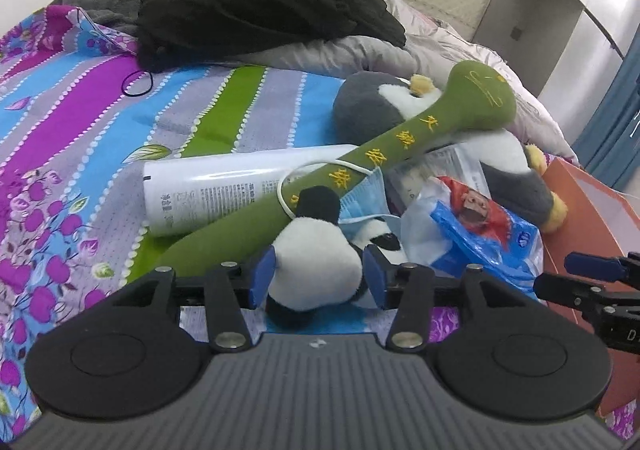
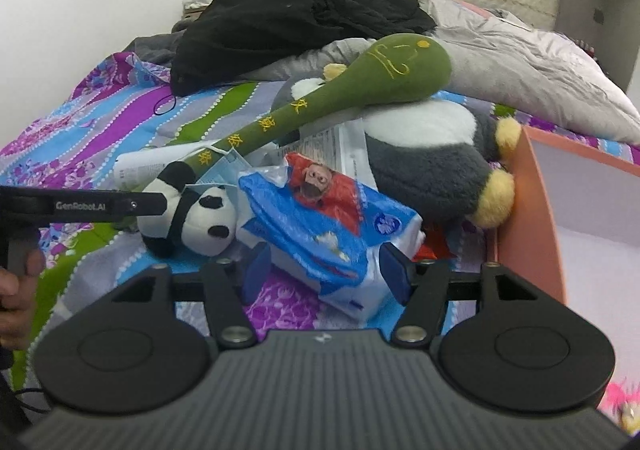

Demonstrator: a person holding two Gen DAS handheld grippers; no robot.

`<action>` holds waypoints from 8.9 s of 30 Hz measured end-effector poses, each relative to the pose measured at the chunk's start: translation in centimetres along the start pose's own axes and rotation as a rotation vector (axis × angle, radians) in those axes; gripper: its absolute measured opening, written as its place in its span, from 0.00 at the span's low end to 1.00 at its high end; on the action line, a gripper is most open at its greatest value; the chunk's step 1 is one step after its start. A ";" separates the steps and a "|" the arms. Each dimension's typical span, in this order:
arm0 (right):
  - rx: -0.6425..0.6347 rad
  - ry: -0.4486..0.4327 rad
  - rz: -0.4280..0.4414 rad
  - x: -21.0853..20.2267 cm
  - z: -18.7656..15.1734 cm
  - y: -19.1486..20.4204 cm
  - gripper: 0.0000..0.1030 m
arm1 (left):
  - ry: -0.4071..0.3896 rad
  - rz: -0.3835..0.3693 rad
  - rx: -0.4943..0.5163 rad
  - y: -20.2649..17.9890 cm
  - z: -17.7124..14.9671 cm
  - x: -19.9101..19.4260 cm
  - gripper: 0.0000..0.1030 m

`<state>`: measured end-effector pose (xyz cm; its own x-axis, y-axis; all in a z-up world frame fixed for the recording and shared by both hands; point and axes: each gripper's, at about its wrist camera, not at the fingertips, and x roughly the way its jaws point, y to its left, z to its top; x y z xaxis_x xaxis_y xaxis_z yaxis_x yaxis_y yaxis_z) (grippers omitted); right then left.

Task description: Organize soft objects

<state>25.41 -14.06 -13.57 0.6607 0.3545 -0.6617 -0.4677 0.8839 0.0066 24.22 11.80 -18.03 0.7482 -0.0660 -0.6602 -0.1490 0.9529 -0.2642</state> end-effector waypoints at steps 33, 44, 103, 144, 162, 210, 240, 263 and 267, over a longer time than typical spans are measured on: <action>-0.209 0.074 -0.042 1.4 -0.5 2.8 0.11 | 0.050 -0.005 -0.092 0.0 -2.7 -2.9 0.54; -0.068 0.126 -0.034 -3.5 -1.6 3.0 0.10 | 0.089 0.031 -0.108 -1.5 -4.9 -7.7 0.54; 0.147 0.132 -0.029 -8.2 -8.9 4.1 0.07 | 0.172 0.118 -0.034 -5.6 -9.4 -11.6 0.54; 0.351 -0.217 -0.246 -20.3 3.7 -14.4 0.07 | -0.050 -0.233 0.215 -30.6 7.5 -11.2 0.54; 0.542 0.106 -0.285 -10.2 -5.8 -26.6 0.07 | 0.256 -0.255 0.327 -39.9 1.7 5.9 0.54; 0.388 -0.197 -0.142 -24.9 -0.6 -7.5 0.32 | -0.056 -0.242 0.266 -22.6 3.1 -21.6 0.66; 0.319 -0.099 -0.055 -23.1 -7.0 2.5 0.32 | 0.045 -0.124 0.150 -12.5 -6.0 -21.9 0.66; 0.328 -0.027 -0.043 -15.0 -4.4 1.2 0.32 | 0.163 -0.062 0.126 -10.2 -4.9 -11.8 0.66; 0.331 -0.013 -0.038 -12.6 -3.5 0.4 0.32 | 0.189 -0.047 0.136 -9.8 -4.3 -8.9 0.66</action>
<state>14.84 -19.18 -7.84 0.6824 0.3209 -0.6568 -0.2278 0.9471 0.2261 16.21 1.75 -12.58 0.6161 -0.1535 -0.7726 -0.0183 0.9778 -0.2089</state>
